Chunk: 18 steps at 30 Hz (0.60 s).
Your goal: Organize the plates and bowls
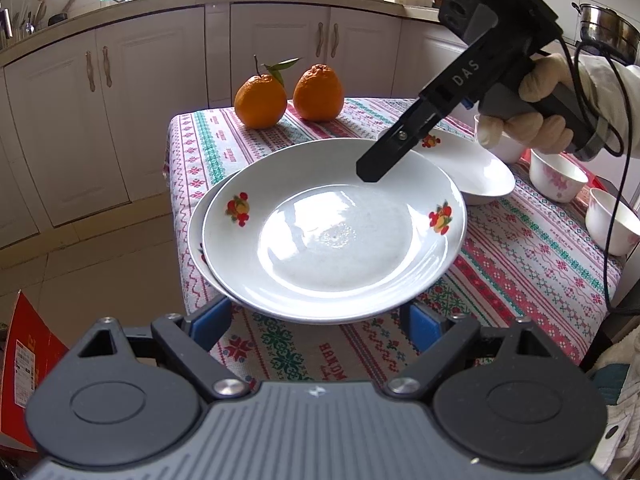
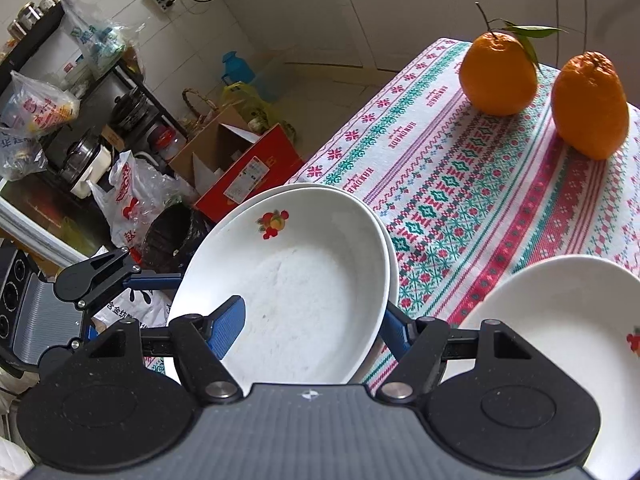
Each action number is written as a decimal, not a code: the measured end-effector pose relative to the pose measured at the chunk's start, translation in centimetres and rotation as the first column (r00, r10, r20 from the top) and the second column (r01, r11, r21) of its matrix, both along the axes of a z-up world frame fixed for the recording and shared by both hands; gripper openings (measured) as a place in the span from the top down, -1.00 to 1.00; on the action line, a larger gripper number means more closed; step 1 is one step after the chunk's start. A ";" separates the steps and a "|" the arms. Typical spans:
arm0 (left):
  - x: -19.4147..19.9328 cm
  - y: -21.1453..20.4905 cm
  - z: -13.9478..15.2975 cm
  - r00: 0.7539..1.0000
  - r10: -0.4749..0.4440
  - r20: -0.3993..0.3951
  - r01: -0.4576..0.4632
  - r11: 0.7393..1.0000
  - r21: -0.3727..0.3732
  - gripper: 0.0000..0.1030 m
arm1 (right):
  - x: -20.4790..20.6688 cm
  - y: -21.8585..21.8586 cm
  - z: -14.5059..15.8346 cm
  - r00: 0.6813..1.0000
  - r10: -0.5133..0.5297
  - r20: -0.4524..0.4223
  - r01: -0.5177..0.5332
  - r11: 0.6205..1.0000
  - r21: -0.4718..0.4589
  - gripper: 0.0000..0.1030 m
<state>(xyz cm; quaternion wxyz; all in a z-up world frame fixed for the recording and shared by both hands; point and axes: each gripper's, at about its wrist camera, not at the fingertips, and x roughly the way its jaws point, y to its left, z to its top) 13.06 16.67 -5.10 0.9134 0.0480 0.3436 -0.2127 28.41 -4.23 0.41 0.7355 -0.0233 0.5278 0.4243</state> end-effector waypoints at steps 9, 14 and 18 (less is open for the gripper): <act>-0.4 -0.2 -0.1 1.000 0.008 0.017 -0.008 1.000 0.011 -0.74 | -1.5 -0.7 0.0 0.999 -0.035 0.014 0.036 0.998 -0.049 -0.49; -0.9 -0.3 0.0 0.999 0.021 0.024 -0.021 1.000 0.017 -0.74 | -2.1 -0.9 -0.2 0.999 -0.044 0.015 0.045 0.998 -0.042 -0.50; -1.8 -0.8 0.4 0.999 0.026 0.043 -0.027 0.999 0.028 -0.76 | -3.3 -1.1 0.3 0.998 -0.043 0.047 0.046 0.998 -0.046 -0.56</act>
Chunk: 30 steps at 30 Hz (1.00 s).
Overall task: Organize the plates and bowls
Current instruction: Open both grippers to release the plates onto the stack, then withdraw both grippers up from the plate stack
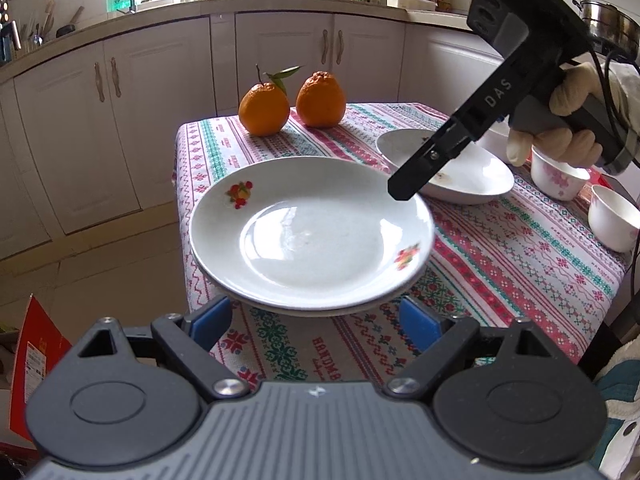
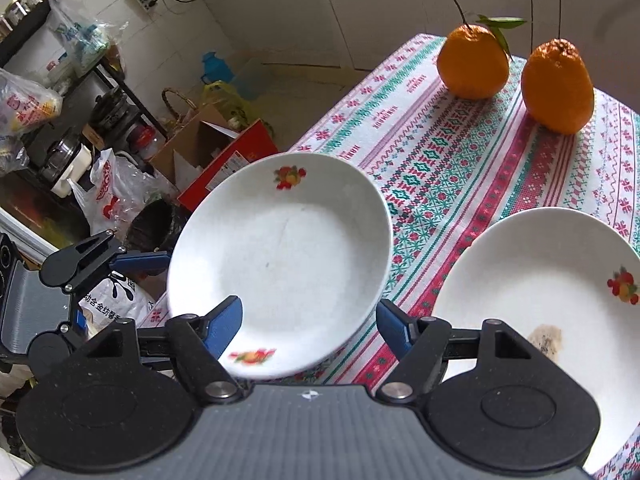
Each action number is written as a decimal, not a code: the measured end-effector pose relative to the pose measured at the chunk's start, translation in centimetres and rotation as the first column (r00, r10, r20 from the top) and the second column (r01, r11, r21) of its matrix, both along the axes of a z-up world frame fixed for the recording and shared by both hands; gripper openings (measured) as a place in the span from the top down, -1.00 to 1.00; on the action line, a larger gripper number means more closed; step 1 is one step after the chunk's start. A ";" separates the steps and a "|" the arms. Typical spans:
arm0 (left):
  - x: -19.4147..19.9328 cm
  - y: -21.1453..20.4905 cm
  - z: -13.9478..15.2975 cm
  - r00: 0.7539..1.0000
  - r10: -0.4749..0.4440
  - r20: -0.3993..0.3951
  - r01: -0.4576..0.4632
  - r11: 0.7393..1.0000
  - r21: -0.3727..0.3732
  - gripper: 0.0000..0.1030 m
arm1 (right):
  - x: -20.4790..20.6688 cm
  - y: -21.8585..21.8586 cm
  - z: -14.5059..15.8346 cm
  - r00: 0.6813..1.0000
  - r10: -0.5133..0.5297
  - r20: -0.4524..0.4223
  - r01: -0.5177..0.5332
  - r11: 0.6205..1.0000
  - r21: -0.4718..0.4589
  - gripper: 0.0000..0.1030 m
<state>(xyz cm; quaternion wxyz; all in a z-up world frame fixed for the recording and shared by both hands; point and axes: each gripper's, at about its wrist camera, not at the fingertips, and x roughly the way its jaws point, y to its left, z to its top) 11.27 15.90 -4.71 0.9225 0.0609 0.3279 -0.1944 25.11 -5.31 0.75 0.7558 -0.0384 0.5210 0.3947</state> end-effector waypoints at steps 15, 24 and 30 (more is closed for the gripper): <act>-3.1 -2.6 2.3 0.998 -0.007 0.059 0.007 1.000 -0.007 -0.78 | -8.2 -3.8 4.0 0.964 -0.094 0.248 0.097 0.995 -0.003 -0.83; -4.4 -4.5 3.3 0.996 -0.044 0.083 0.042 0.999 0.034 -0.78 | -11.1 -7.0 5.1 0.947 -0.148 0.286 0.148 0.989 0.023 -0.86; -4.6 -5.4 3.7 0.993 -0.065 0.096 0.061 0.997 0.048 -0.78 | -11.8 -7.7 5.4 0.941 -0.165 0.295 0.162 0.986 0.035 -0.86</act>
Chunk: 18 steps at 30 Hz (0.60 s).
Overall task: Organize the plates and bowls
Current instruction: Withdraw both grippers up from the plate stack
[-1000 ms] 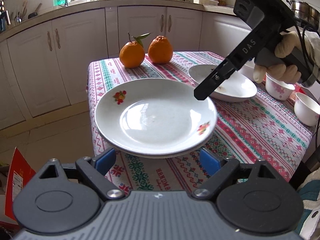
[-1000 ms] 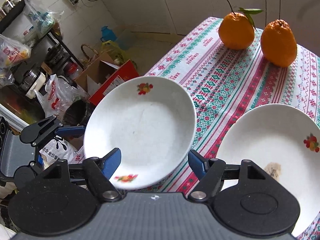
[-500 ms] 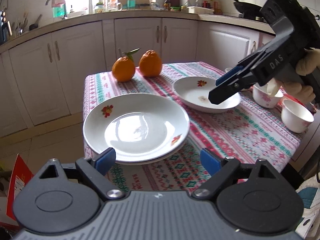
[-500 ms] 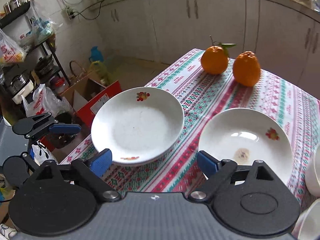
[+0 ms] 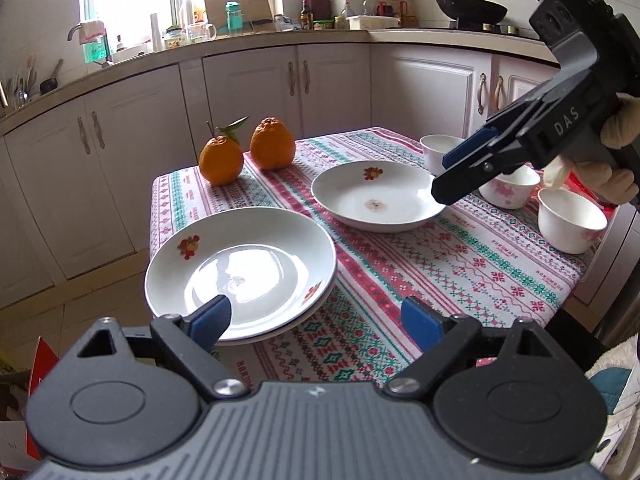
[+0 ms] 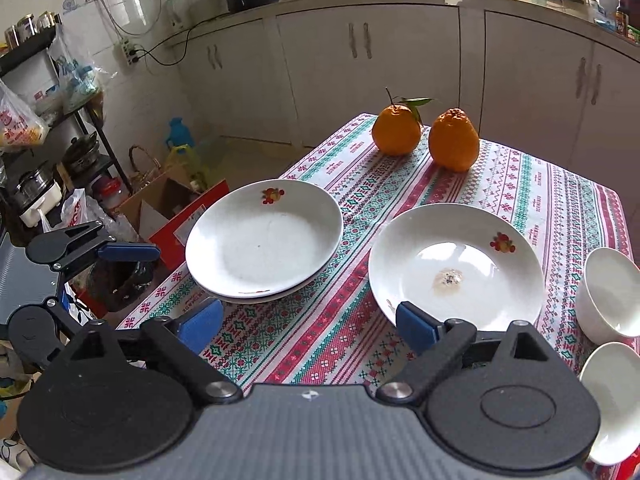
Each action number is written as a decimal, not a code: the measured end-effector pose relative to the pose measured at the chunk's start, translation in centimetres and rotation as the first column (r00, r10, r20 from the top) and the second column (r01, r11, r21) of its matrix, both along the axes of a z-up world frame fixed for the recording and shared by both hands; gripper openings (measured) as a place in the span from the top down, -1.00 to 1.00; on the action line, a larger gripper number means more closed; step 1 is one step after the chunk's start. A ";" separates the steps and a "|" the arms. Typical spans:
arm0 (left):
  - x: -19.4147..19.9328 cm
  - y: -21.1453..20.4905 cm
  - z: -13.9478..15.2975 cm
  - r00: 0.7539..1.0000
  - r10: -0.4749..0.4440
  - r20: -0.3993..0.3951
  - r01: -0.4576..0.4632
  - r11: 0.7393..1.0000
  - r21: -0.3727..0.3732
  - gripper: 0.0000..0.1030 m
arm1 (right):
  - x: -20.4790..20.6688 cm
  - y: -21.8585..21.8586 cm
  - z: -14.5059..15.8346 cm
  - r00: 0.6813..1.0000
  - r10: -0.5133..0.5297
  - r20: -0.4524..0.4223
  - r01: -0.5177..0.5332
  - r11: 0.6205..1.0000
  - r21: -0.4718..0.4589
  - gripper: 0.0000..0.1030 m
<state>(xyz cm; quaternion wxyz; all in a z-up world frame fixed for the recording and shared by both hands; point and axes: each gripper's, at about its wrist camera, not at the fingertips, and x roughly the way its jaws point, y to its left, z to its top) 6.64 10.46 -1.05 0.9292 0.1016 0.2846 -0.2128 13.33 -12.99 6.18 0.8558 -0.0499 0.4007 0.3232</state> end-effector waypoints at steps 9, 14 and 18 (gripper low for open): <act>1.0 -1.5 1.4 0.999 -0.029 0.014 0.029 0.999 0.024 -0.78 | -1.1 -0.4 -0.5 0.995 -0.048 0.087 0.054 0.996 -0.069 -1.00; 3.2 -2.8 2.0 0.998 -0.063 0.017 0.062 0.997 0.053 -0.78 | -1.4 -0.7 -1.6 0.988 -0.076 0.131 0.090 0.991 -0.103 -1.00; 5.7 -4.1 2.3 0.996 -0.092 0.003 0.092 0.993 0.070 -0.80 | -1.0 -1.3 -3.0 0.980 -0.137 0.143 0.156 0.979 -0.131 -1.00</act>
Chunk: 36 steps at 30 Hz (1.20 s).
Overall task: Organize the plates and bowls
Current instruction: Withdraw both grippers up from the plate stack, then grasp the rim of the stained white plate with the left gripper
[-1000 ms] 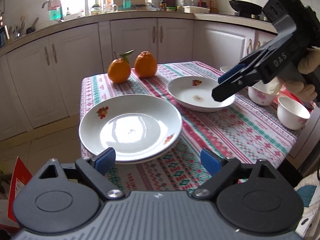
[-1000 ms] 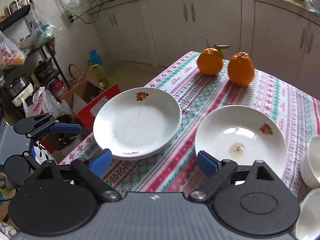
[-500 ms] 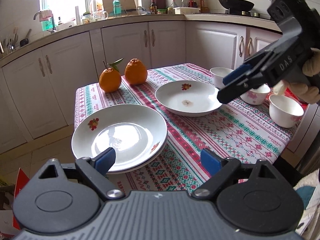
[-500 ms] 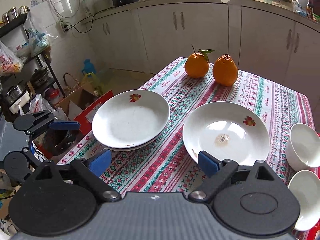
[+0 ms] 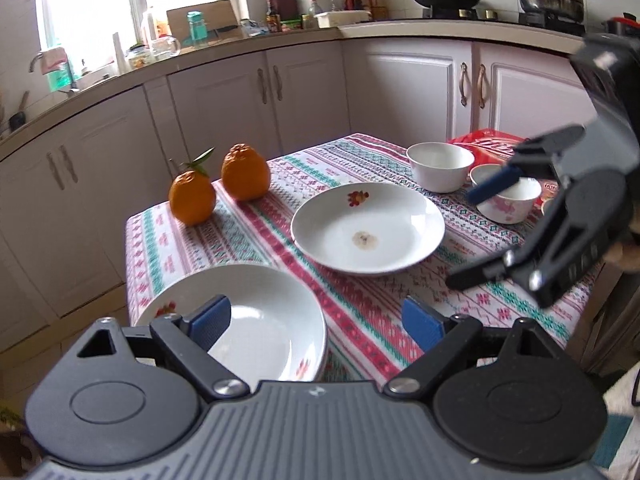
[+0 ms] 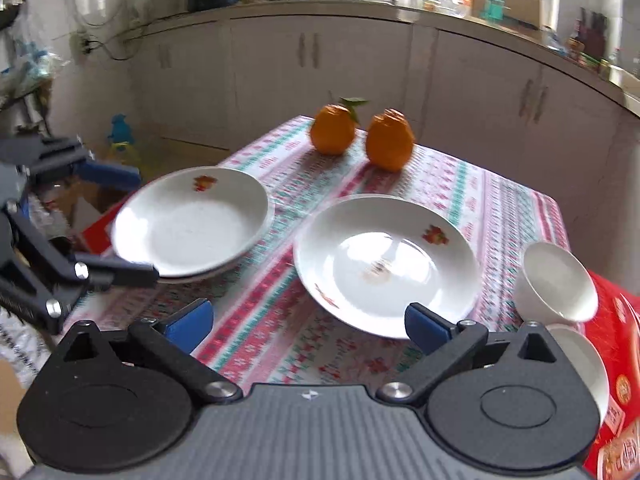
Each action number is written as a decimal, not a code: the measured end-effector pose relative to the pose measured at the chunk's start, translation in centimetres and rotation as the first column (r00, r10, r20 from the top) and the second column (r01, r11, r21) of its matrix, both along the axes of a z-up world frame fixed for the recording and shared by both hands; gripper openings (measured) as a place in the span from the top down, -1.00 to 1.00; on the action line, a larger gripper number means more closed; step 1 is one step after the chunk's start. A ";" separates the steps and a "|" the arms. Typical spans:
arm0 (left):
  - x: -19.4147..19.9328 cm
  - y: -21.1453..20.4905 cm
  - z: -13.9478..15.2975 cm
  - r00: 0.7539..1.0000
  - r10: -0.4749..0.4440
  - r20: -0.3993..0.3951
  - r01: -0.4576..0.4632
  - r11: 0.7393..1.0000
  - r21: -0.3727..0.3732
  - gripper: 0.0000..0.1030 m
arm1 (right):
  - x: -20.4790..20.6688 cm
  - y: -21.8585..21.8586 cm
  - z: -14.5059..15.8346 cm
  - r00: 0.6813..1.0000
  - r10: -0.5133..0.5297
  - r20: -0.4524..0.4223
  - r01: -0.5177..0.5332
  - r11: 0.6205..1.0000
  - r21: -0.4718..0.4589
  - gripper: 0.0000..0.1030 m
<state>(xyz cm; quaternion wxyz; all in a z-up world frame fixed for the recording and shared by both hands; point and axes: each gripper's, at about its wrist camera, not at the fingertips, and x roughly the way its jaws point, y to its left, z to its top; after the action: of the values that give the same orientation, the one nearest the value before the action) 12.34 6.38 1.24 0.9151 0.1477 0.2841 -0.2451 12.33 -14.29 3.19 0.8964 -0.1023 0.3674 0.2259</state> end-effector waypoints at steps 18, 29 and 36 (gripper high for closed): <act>12.9 -5.6 -1.7 0.987 -0.079 -0.143 0.088 0.995 0.054 -0.90 | 3.5 -1.2 -7.0 0.971 -0.207 -0.116 0.196 0.975 -0.102 -1.00; 19.8 -8.2 -4.8 0.942 -0.122 -0.314 0.139 0.990 0.032 -0.90 | 5.4 -1.7 -8.0 0.960 -0.234 -0.154 0.225 0.971 -0.076 -1.00; 21.8 -9.3 -6.4 0.905 -0.153 -0.397 0.174 0.985 0.016 -0.90 | 5.7 -1.7 -7.9 0.954 -0.255 -0.157 0.245 0.966 -0.079 -1.00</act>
<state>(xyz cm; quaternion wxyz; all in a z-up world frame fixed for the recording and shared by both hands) 34.18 -2.93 -5.20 0.8113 0.1418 0.4553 -0.3383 17.99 -15.97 -4.67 0.8806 -0.0620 0.4573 0.1074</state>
